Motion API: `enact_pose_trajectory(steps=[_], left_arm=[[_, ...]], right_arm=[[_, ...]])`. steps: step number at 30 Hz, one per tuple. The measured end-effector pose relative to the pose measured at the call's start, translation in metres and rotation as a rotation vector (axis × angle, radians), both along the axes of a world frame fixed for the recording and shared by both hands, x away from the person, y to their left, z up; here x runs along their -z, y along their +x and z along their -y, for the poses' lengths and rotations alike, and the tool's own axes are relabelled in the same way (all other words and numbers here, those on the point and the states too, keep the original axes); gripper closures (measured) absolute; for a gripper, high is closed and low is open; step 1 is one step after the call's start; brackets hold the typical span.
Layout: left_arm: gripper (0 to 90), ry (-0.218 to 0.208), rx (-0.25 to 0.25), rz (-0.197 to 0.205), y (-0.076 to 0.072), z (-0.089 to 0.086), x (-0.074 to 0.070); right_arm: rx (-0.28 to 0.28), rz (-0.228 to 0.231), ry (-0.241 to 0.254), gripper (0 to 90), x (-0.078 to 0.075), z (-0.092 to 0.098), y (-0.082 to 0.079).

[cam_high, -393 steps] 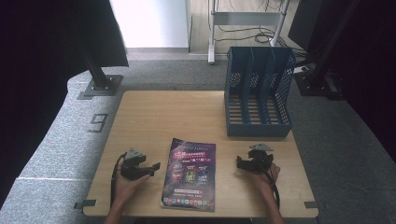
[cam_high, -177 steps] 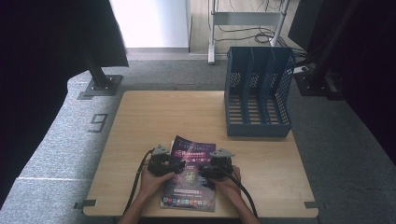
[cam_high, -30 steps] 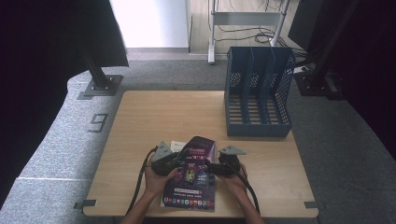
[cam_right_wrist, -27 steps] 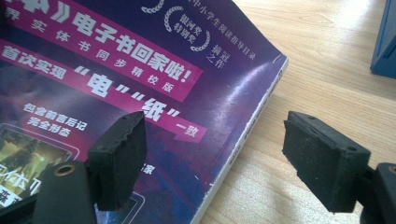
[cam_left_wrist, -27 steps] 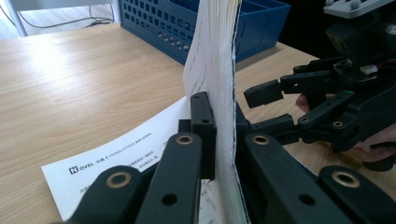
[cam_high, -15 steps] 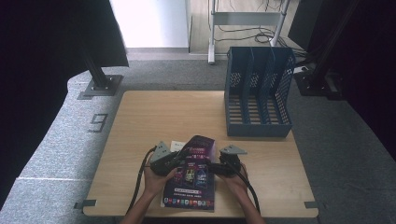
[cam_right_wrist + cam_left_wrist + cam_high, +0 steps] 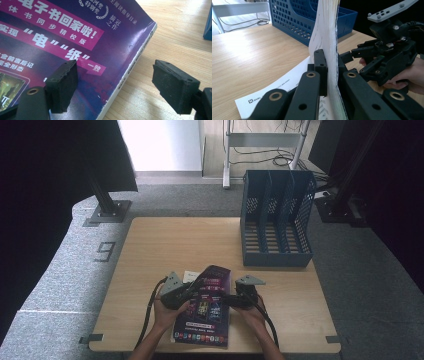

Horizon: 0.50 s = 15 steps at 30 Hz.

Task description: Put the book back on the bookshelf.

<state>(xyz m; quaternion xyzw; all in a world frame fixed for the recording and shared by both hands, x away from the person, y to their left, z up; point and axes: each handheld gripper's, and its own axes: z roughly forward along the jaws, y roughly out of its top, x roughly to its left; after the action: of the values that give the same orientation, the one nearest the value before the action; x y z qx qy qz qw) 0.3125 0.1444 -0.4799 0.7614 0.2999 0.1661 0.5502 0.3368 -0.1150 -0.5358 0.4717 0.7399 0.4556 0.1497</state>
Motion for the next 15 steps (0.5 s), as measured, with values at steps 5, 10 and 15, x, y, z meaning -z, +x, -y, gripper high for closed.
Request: enact_pose_trajectory(steps=[5, 10, 15], left_arm=[[87.5, -0.003, 0.007, 0.007, -0.0014, -0.0001, -0.0018], [87.5, -0.006, 0.011, 0.009, -0.0019, -0.0005, -0.0029], [87.5, -0.007, 0.008, 0.01, -0.0022, 0.0001, -0.0021]], right_arm=[[-0.007, -0.001, 0.01, 20.0, -0.0012, 0.0003, -0.0005], [-0.023, -0.009, 0.035, 19.5, -0.0016, -0.0005, 0.0004], [-0.035, -0.021, 0.044, 19.2, -0.0004, -0.0023, 0.001]])
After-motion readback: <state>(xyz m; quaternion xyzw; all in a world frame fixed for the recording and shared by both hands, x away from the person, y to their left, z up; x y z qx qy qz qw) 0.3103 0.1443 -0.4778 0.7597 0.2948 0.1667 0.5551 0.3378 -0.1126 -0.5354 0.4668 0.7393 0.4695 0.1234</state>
